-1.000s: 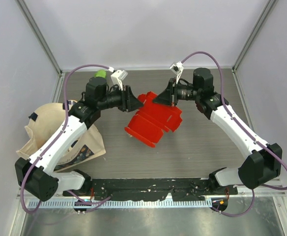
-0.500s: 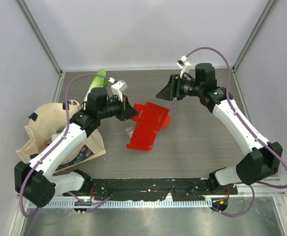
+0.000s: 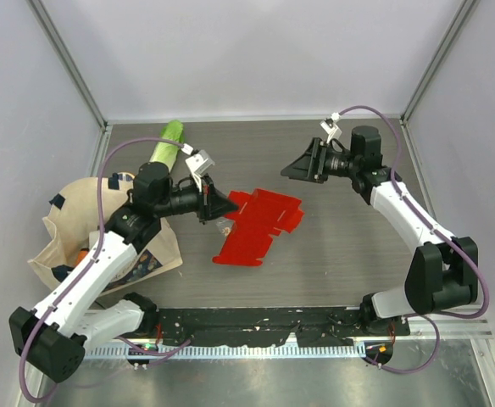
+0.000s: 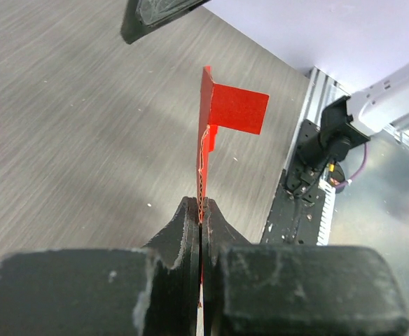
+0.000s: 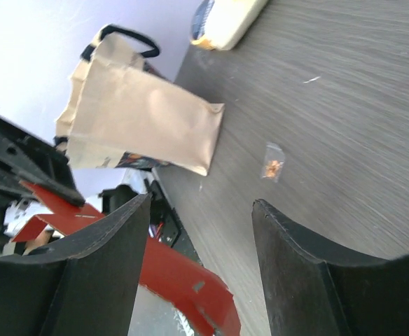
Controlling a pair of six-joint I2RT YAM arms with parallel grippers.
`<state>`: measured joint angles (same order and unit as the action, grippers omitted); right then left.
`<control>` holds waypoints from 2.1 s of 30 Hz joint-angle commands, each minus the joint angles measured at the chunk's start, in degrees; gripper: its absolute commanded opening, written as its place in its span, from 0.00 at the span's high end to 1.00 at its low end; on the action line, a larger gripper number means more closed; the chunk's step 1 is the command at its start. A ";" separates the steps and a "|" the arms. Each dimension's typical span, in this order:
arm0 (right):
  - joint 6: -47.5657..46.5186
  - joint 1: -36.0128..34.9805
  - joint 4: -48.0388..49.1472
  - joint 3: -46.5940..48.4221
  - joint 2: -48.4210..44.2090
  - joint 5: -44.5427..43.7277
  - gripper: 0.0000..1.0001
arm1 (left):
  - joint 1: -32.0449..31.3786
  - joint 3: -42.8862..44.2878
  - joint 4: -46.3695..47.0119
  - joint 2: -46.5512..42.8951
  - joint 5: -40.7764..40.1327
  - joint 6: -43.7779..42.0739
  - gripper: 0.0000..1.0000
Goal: Fold the paper box
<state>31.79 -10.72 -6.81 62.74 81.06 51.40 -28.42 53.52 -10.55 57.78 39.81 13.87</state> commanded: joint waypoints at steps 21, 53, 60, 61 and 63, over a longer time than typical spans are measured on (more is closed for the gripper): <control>-17.71 -13.79 5.42 -6.84 -12.85 -1.28 0.39 | 1.09 3.27 5.88 6.47 6.94 3.36 1.00; -33.01 -21.09 -15.86 -3.76 -13.21 -34.75 0.99 | 1.18 -10.68 27.99 12.35 -3.94 24.61 0.60; -42.77 -25.75 -15.18 -5.43 -9.52 -48.73 0.99 | 0.04 -16.43 31.47 10.70 -16.40 30.34 0.45; -43.91 -26.28 -14.82 -5.44 -8.73 -49.80 0.99 | -0.31 -16.34 30.68 10.34 -17.74 30.60 0.49; -46.90 -27.33 -13.07 -5.78 -6.19 -55.05 0.99 | -0.93 -14.06 24.90 10.25 -22.47 33.57 0.51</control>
<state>-7.27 -36.34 -23.35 57.19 71.94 8.84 -28.34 37.52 13.93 70.22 27.79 42.13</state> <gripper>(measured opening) 0.036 0.504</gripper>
